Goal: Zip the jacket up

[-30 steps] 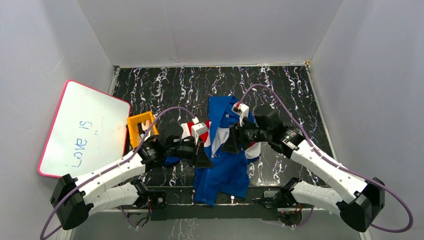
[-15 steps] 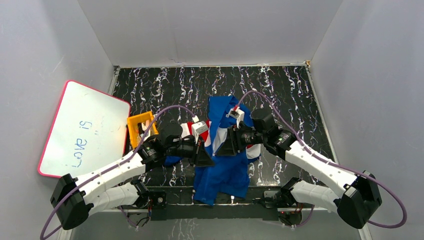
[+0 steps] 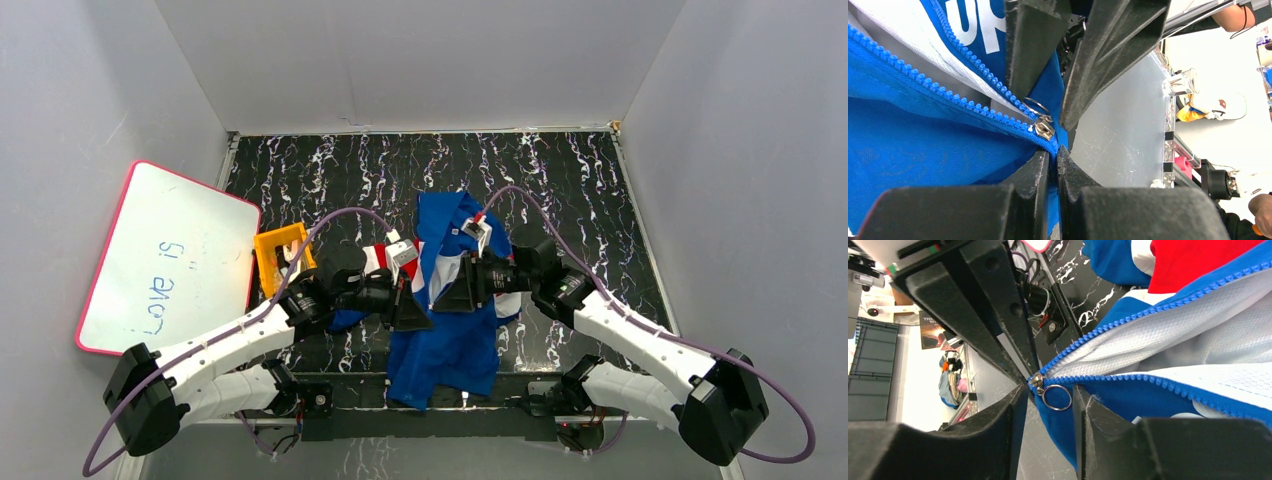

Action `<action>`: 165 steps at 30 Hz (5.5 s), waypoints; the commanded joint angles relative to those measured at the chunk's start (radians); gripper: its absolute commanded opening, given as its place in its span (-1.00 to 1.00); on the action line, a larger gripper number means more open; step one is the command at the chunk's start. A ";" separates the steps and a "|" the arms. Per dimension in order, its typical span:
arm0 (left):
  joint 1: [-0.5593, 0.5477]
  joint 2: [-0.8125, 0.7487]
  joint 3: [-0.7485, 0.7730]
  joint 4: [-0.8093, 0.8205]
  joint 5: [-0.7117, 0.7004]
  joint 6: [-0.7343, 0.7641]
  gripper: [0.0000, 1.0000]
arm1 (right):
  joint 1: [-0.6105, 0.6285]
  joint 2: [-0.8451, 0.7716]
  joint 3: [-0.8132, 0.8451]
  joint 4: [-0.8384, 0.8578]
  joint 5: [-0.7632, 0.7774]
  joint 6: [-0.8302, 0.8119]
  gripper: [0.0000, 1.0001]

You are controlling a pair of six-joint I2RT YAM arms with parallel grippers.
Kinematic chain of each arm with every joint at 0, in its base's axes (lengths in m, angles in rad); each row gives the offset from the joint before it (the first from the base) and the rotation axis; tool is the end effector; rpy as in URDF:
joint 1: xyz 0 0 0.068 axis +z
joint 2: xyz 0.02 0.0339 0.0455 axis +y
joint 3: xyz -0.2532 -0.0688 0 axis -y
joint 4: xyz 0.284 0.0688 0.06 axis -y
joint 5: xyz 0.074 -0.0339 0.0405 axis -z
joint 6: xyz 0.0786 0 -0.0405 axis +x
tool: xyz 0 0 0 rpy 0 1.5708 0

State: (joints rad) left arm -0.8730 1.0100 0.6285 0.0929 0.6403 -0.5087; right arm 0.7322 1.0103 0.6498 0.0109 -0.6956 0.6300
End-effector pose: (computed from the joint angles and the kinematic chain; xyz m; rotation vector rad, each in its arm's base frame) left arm 0.1585 -0.2621 0.2389 0.8672 1.9176 -1.4935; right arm 0.1883 0.2370 0.2379 -0.6408 2.0748 1.5203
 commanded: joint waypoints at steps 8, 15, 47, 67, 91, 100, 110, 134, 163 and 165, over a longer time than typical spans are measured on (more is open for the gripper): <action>-0.003 0.006 0.000 0.050 0.041 0.002 -1.00 | -0.027 -0.087 -0.023 0.075 0.005 0.029 -0.32; -0.003 0.009 -0.001 0.048 0.036 0.002 -1.00 | -0.030 -0.105 -0.043 0.090 0.003 0.047 -0.41; -0.003 0.039 0.005 0.037 0.072 0.003 -1.00 | -0.030 -0.139 0.167 -0.166 0.232 -0.193 -1.00; -0.003 -0.019 -0.033 0.018 0.092 -0.025 -1.00 | -0.030 -0.018 0.393 -0.284 0.837 -0.478 -1.00; -0.003 -0.021 0.275 -0.295 -0.363 0.107 0.31 | -0.027 -0.052 0.429 -0.253 0.451 -0.476 -1.00; -0.004 0.109 0.324 -0.189 -0.222 0.069 0.44 | -0.026 -0.102 0.399 -0.268 0.363 -0.460 -1.00; -0.004 0.191 0.280 -0.061 -0.127 0.002 -0.21 | -0.024 -0.119 0.379 -0.287 0.361 -0.461 -1.00; -0.006 0.107 0.121 -0.025 0.018 -0.037 -1.00 | -0.024 -0.040 0.436 -0.285 0.782 -0.491 -1.00; -0.010 0.047 0.097 -0.058 0.041 -0.034 -1.00 | -0.024 -0.052 0.522 -0.097 0.959 -0.605 -1.00; -0.010 0.040 0.106 -0.074 0.021 -0.029 -1.00 | -0.024 -0.049 0.528 -0.089 0.953 -0.614 -1.00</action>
State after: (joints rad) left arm -0.8623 1.0954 0.7444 0.1692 0.5472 -0.5438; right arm 0.7494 0.9749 1.0790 -0.3332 0.0525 0.1207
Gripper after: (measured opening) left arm 0.031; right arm 0.018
